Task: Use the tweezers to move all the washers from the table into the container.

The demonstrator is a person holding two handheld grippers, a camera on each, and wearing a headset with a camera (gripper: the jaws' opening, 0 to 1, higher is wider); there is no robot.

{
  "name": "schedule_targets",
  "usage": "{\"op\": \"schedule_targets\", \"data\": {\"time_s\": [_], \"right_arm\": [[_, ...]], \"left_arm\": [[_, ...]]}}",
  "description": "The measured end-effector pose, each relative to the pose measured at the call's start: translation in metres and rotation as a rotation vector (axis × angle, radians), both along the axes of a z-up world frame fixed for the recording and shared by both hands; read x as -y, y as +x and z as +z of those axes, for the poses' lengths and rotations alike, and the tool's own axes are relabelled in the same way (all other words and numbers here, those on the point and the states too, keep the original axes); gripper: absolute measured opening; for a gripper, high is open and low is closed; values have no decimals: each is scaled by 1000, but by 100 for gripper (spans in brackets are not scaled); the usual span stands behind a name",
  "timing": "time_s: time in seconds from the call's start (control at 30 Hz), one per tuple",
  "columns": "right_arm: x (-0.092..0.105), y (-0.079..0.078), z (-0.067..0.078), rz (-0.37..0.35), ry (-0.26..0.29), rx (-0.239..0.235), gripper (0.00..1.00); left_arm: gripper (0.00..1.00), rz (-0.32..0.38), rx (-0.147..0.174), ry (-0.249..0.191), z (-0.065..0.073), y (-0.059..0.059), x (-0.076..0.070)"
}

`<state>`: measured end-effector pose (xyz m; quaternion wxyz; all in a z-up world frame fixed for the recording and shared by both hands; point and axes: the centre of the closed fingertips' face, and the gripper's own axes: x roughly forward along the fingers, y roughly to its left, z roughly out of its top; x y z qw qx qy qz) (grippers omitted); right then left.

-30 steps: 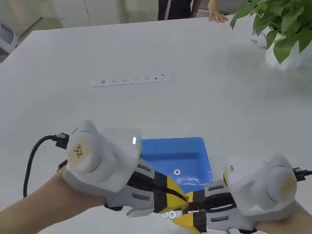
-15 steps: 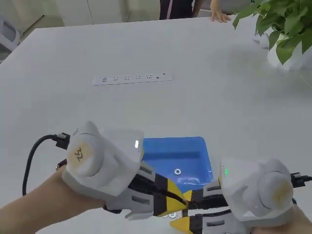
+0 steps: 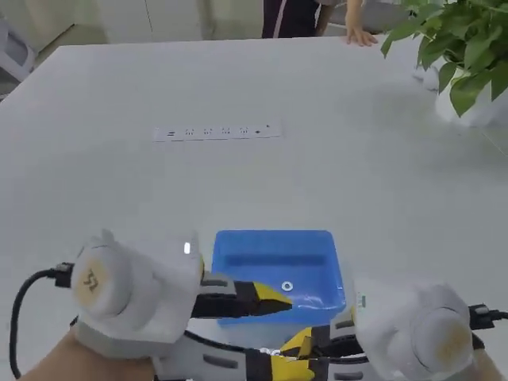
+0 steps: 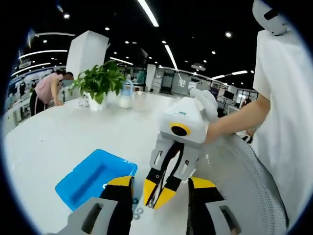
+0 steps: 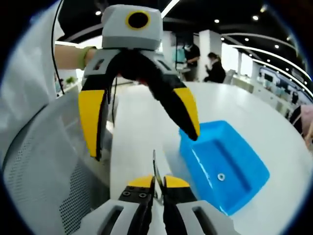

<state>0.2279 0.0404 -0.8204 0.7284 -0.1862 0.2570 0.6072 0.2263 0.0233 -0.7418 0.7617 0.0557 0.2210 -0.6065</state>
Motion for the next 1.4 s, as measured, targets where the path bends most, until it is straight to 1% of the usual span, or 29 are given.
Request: {"op": "schedule_targets", "data": {"time_s": [0.03,0.07,0.13,0.17,0.23,0.33,0.37,0.4,0.43,0.47,0.5,0.53,0.57,0.6,0.63,0.7,0.73,0.77,0.8,0.83,0.9,1.0,1.03,1.2,1.23,1.27,1.33,1.37,1.4], "right_arm": [[0,0,0,-7,6,-2,3],[-1,2,0,-20,15,-4,3],[-1,3,0,-44,26,-14,3],[-1,4,1,-57,35,-26,3],[0,7,0,-95,45,-49,3],[2,10,0,-136,57,-66,3],[3,11,1,-152,69,-80,3],[3,12,1,-160,69,-77,3],[4,13,1,-180,75,-91,3],[5,13,1,-208,88,-118,3],[5,13,2,-219,94,-130,3],[6,17,4,-240,108,-127,3],[6,17,6,-245,113,-132,3],[7,19,9,-255,119,-137,3],[7,19,11,-259,120,-137,3],[9,20,17,-270,124,-135,3],[10,21,20,-276,121,-133,3],[11,22,22,-281,119,-127,3],[12,23,26,-284,115,-120,3],[13,24,28,-288,113,-116,3],[15,28,37,-302,116,-103,3],[17,33,51,-324,136,-104,3],[19,36,56,-331,142,-104,3],[26,56,72,-389,174,-95,3],[27,60,74,-397,178,-93,3],[27,63,75,-407,180,-90,3],[31,77,72,-435,169,-86,3],[32,79,71,-441,168,-86,3],[34,88,68,-469,169,-91,3]], "left_arm": [[53,29,1,-12,2,-1,-3],[58,72,2,-38,5,-3,-6],[68,149,-9,-66,8,-8,-13],[71,186,-9,-81,10,-9,-16],[78,288,-8,-131,13,-11,-26],[84,415,4,-161,13,-14,-43],[86,458,16,-160,12,-16,-50],[88,481,36,-149,11,-16,-55],[90,488,87,-113,9,-16,-60],[92,494,116,-86,6,-16,-63],[94,514,126,-66,3,-14,-67],[95,541,124,-71,2,-12,-69],[96,542,118,-83,2,-12,-68],[98,572,104,-135,6,-10,-68],[98,579,109,-169,10,-9,-66],[99,579,135,-154,11,-8,-68],[99,592,179,-137,13,-5,-72],[99,594,186,-132,12,-5,-72],[99,594,174,-134,11,-5,-72],[99,596,171,-137,11,-5,-72],[99,593,179,-135,11,-6,-71],[99,578,201,-76,4,-6,-69],[99,566,200,-65,2,-7,-68],[99,537,202,-68,2,-11,-64],[99,537,192,-76,2,-11,-65],[99,540,179,-88,2,-10,-65],[99,565,106,-145,2,-9,-66],[99,581,68,-176,3,-8,-67],[99,588,65,-183,3,-7,-69]]}}
